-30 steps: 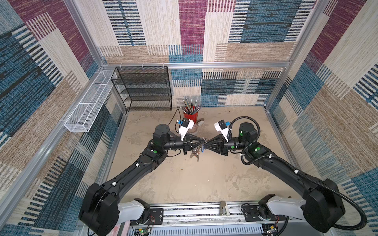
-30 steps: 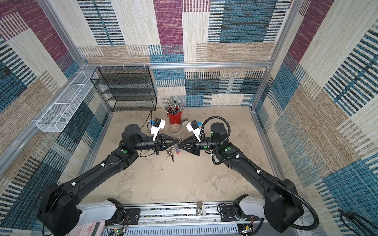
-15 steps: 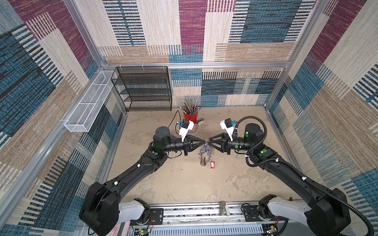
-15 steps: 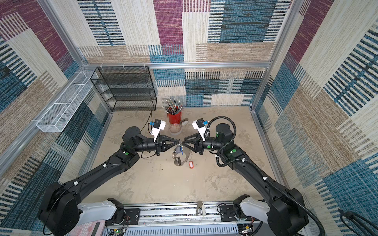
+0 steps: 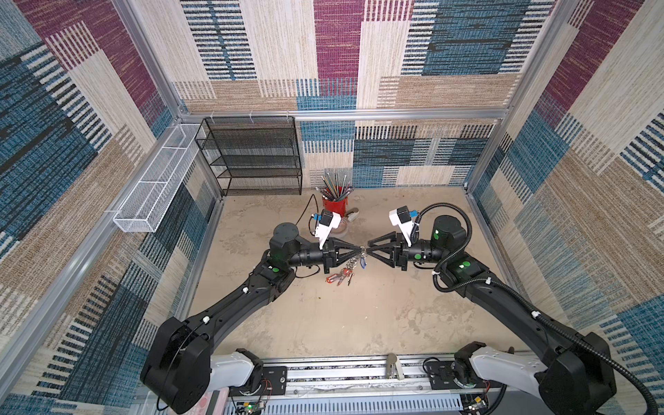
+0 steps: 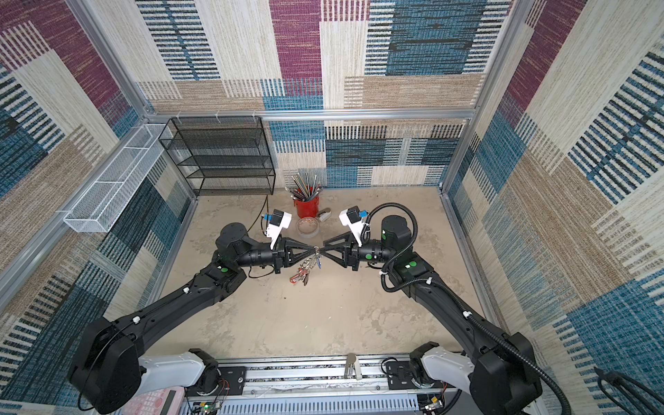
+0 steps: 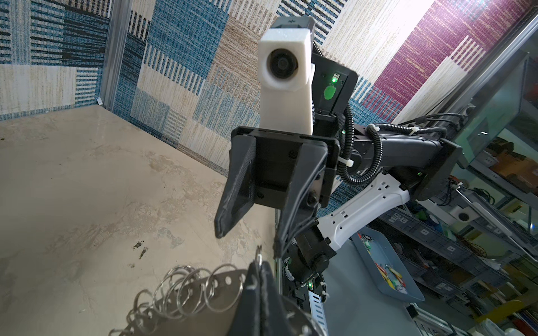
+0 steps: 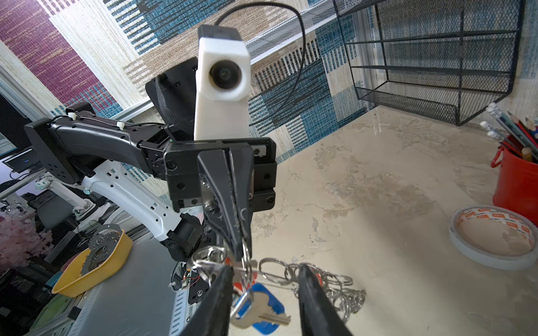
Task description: Put the keys on the keyring
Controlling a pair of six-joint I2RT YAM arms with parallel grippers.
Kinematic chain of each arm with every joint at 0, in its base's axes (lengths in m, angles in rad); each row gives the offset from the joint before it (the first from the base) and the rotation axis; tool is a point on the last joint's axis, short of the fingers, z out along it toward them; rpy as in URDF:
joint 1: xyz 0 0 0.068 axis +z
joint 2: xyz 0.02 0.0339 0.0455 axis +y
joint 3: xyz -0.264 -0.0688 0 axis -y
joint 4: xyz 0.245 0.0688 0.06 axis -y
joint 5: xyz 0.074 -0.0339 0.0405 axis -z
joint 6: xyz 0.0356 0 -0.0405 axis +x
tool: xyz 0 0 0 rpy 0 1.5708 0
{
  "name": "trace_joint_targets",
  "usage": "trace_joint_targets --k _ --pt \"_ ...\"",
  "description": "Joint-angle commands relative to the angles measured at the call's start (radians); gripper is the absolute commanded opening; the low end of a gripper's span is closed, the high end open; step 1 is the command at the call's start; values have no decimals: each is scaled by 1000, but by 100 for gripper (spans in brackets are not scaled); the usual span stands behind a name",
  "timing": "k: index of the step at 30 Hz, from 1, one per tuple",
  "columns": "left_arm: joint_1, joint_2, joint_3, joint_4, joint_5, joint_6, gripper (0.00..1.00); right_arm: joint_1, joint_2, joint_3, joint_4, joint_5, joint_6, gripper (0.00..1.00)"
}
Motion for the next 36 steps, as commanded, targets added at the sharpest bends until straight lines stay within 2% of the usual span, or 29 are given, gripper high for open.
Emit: trace_joint_targets --k 1,9,15,19,23,29,36 --pt "0 4 -3 96 25 -25 0 4 17 6 59 -29 19 38" --pt "0 16 5 71 11 3 0 15 27 -1 84 -46 33 25" --pt "1 21 10 71 17 3 0 18 24 -8 90 -49 35 1" --pt "1 16 30 -13 32 41 0 17 28 -4 89 -46 31 0" --pt "6 -5 64 -166 40 128 0 18 31 15 59 -37 6 0" --pt "21 -11 186 -535 89 339 16 19 37 56 -28 -9 -56 0" --pt "39 13 347 -955 77 624 31 36 37 76 -112 34 -121 0"
